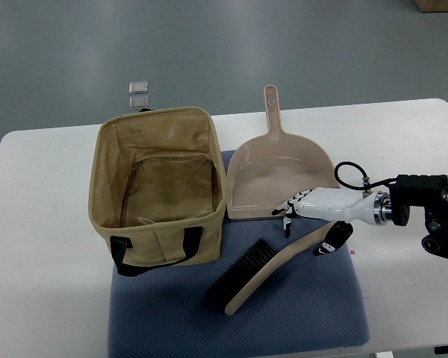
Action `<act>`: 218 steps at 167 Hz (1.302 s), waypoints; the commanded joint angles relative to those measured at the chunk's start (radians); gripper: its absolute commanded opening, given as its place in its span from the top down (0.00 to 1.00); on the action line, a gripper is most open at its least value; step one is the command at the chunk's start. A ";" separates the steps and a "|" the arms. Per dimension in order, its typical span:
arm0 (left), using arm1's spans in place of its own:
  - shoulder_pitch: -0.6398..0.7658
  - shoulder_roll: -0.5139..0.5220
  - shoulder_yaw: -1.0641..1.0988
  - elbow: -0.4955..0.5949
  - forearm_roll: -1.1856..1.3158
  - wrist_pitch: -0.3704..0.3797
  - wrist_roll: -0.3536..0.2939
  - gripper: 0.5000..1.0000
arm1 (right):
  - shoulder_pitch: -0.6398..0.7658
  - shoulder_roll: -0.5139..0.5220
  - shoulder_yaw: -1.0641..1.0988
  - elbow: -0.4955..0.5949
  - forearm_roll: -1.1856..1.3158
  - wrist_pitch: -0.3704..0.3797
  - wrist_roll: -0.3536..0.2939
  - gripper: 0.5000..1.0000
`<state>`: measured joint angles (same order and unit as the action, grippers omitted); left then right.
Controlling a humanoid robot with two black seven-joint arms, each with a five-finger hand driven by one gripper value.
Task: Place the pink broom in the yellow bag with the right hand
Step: 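Lower the right hand onto the beige brush handle, then close the right hand fingers around the brush handle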
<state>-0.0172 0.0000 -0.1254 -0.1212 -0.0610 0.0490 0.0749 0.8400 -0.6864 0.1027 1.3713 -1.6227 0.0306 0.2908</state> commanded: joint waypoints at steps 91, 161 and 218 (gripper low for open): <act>-0.001 0.000 0.000 0.000 0.001 0.000 0.000 0.00 | -0.009 0.007 -0.001 -0.006 -0.016 0.000 0.001 0.60; 0.000 0.000 0.000 0.000 0.000 0.000 0.000 0.00 | -0.009 0.002 -0.001 -0.006 -0.016 0.005 0.011 0.97; 0.000 0.000 0.000 0.000 0.000 0.000 0.000 0.00 | -0.004 -0.044 0.002 -0.001 -0.002 -0.008 0.050 1.00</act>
<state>-0.0173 0.0000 -0.1253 -0.1212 -0.0611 0.0492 0.0752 0.8333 -0.7064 0.1020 1.3675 -1.6316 0.0280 0.3256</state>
